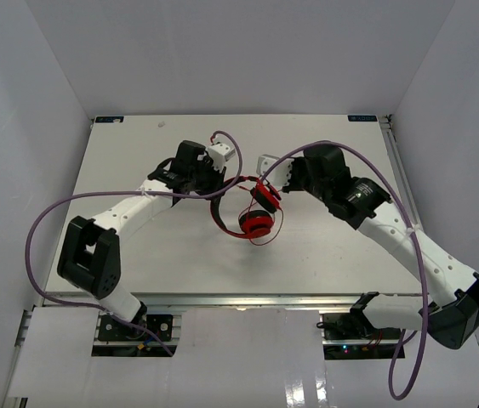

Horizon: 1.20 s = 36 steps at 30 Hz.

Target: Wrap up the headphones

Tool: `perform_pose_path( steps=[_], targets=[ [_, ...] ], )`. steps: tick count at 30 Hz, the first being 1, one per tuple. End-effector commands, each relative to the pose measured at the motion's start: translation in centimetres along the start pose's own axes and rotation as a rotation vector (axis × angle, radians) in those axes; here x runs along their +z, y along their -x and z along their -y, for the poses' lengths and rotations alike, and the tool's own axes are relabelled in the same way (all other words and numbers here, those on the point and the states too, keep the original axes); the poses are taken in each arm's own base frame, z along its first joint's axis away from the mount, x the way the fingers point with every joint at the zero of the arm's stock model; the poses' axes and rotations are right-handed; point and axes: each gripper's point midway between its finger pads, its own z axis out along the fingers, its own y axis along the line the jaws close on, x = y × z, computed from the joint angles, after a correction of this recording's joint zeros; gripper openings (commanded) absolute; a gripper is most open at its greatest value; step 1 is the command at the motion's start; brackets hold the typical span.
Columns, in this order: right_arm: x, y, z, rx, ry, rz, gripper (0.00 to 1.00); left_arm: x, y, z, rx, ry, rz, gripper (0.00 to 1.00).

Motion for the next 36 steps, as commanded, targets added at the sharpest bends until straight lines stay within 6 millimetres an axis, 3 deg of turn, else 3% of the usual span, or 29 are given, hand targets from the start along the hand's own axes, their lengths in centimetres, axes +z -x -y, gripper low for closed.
perform_pose_path(
  steps=[1,7,14,19,36],
  targets=[
    [0.3,1.9,1.4,0.007,-0.014,0.159,0.08,-3.5,4.4,5.1,0.151,-0.248,0.187,0.0],
    [2.5,2.6,0.0,0.111,0.065,0.231,0.08,-4.5,4.5,8.0,0.204,-0.355,0.216,0.0],
    [4.0,0.2,-0.3,0.292,0.143,0.268,0.08,-6.4,5.0,9.3,0.227,-0.396,0.27,0.0],
    [5.1,-3.1,-0.7,0.433,0.192,0.259,0.08,-7.9,5.8,10.3,0.235,-0.431,0.321,0.0],
    [6.8,-7.5,-3.4,0.777,0.321,0.289,0.08,-12.3,9.7,11.5,0.261,-0.435,0.455,0.0]
  ],
)
